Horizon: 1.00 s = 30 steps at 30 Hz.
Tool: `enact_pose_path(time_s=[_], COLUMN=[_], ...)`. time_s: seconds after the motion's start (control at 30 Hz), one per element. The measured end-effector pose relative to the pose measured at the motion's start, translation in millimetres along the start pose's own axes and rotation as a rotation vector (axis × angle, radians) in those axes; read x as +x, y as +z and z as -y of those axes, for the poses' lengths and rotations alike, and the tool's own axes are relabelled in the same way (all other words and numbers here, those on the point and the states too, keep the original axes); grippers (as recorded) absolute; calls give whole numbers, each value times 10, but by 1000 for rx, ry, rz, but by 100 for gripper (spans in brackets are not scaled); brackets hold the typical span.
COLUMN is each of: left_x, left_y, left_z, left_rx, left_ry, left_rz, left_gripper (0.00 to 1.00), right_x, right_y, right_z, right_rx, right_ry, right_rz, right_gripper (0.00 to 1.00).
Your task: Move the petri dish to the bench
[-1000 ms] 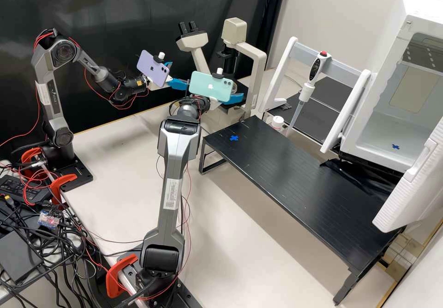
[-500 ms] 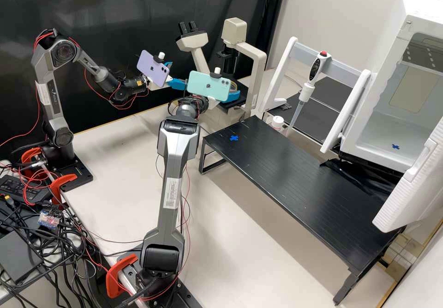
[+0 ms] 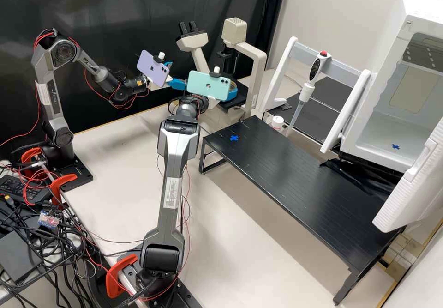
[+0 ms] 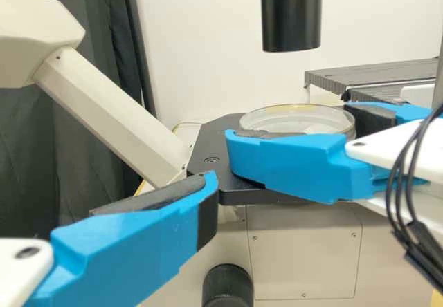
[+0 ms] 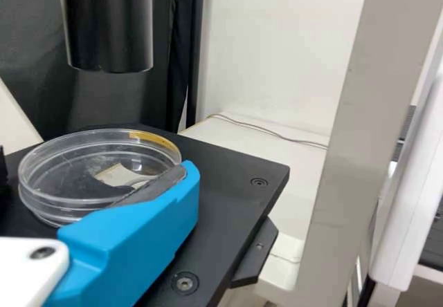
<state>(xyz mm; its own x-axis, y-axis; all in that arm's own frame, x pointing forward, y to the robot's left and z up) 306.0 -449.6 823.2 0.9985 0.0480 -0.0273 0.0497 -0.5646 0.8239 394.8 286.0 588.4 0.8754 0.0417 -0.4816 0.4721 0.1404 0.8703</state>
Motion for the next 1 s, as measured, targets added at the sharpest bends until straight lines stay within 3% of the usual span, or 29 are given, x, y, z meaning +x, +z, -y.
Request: enact_pose_path(time_s=[0.57,0.9,1.0], left_x=[0,0,0], left_y=[0,0,0], left_z=[0,0,0], left_rx=[0,0,0], left_ry=[0,0,0], left_rz=[0,0,0], left_gripper=[100,100,100], right_x=[1,-155,-277], right_y=[55,135,187], right_z=[50,33,19], right_rx=[-3,-2,-25], right_ry=[-9,25,45], right_rz=[-8,-33,-57], right_gripper=[0,0,0])
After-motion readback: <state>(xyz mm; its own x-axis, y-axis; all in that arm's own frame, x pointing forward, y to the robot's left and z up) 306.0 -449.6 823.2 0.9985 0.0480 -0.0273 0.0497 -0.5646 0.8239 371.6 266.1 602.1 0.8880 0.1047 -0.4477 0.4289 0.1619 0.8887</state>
